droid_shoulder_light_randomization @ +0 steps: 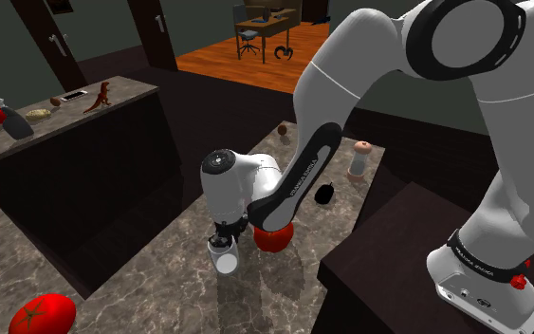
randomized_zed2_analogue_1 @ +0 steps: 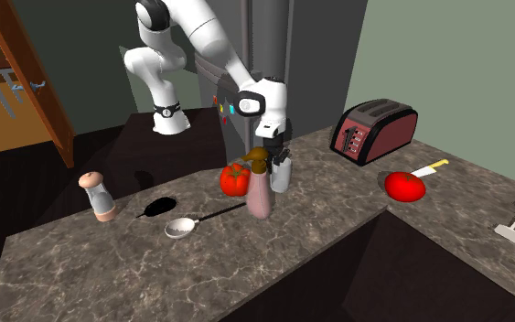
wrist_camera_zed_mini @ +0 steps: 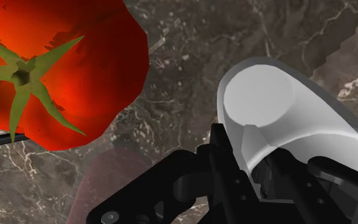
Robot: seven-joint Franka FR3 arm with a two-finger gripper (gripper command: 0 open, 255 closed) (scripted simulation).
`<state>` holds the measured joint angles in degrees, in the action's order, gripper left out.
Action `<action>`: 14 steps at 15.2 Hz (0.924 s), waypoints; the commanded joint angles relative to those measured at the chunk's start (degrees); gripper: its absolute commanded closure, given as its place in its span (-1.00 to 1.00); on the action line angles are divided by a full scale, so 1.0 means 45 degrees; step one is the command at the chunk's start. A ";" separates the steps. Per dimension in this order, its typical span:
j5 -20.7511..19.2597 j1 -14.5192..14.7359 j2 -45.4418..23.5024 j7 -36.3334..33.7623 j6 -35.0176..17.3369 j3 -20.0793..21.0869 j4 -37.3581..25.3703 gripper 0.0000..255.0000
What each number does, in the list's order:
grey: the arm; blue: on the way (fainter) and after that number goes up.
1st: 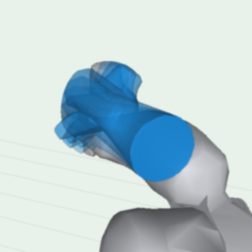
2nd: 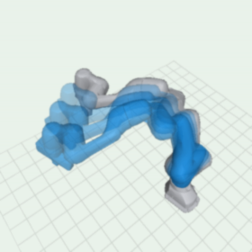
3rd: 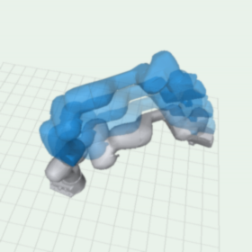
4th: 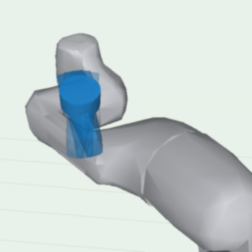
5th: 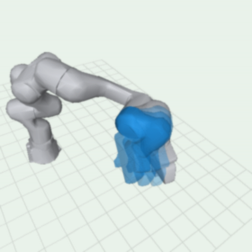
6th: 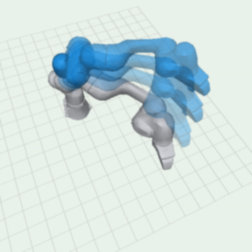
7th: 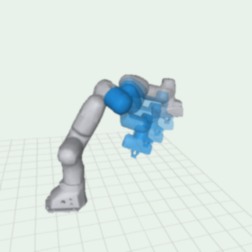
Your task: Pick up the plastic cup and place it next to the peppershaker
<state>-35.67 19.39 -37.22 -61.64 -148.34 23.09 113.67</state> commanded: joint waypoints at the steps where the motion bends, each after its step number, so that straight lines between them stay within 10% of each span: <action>1: 0.0000 0.0001 -0.0003 0.0000 -0.0004 0.0000 -0.0001 1.00; 14: 0.0783 -0.0527 0.1112 0.0595 0.0782 0.0705 0.0302 1.00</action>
<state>-32.67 17.38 -33.01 -59.34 -145.28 25.81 114.74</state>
